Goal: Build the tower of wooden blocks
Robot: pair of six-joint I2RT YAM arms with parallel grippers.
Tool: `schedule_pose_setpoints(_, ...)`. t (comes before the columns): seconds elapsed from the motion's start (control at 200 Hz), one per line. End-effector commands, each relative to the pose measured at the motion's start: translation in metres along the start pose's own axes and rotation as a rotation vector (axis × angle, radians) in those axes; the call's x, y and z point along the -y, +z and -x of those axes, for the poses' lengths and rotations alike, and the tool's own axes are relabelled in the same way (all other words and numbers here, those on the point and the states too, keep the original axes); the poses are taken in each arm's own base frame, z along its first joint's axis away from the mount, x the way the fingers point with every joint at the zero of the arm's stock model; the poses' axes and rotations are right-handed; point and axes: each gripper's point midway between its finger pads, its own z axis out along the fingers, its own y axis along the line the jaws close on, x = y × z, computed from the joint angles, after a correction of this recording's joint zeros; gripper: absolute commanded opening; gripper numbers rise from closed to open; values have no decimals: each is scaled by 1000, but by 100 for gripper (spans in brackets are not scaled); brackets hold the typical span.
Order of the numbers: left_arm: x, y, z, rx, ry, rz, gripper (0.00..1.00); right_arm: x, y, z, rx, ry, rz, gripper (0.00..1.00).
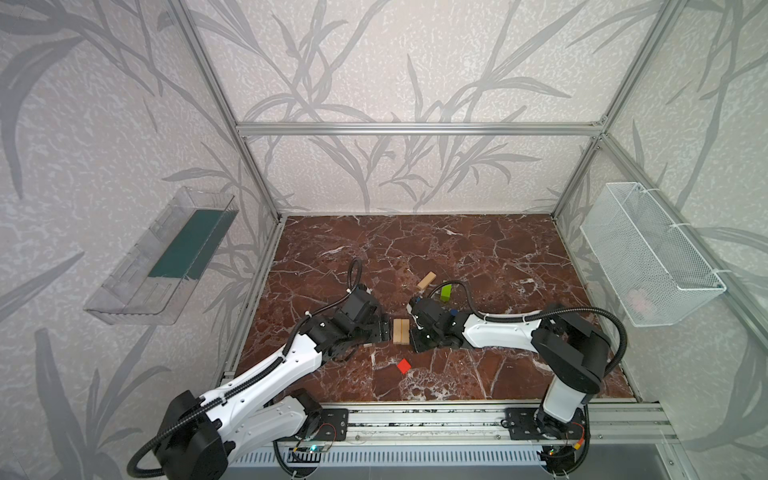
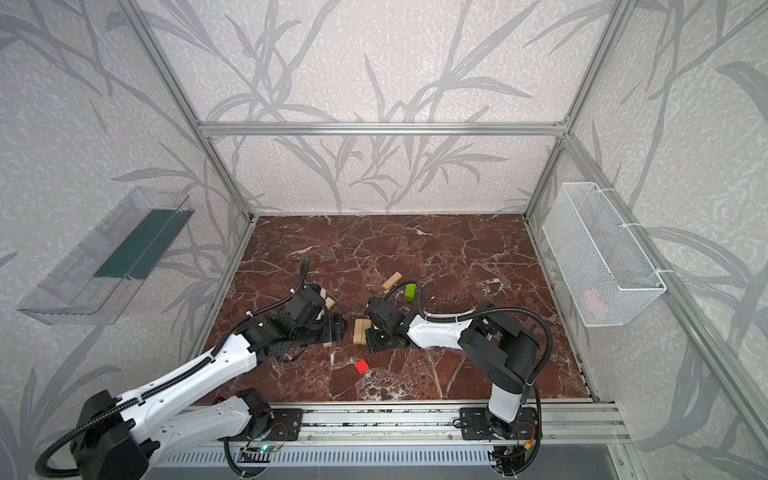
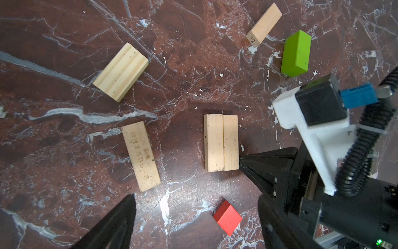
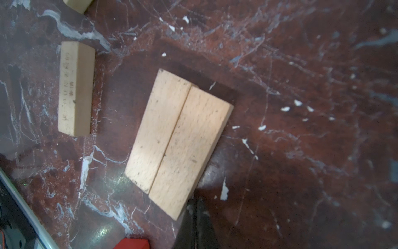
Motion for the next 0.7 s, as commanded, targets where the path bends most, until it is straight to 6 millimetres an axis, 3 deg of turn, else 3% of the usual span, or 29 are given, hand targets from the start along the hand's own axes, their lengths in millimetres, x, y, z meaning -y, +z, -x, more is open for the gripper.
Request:
schedule_pose_setpoints(0.0, -1, -4, 9, 26, 6, 14, 87, 1, 3, 2, -7, -4, -10, 7)
schedule_pose_setpoints(0.425, 0, -5, 9, 24, 8, 10, 87, 1, -4, 6, 10, -21, -14, 6)
schedule_pose_setpoints(0.695, -1, -8, 10, 31, 8, 8, 87, -1, -10, -7, -1, -32, -10, 7)
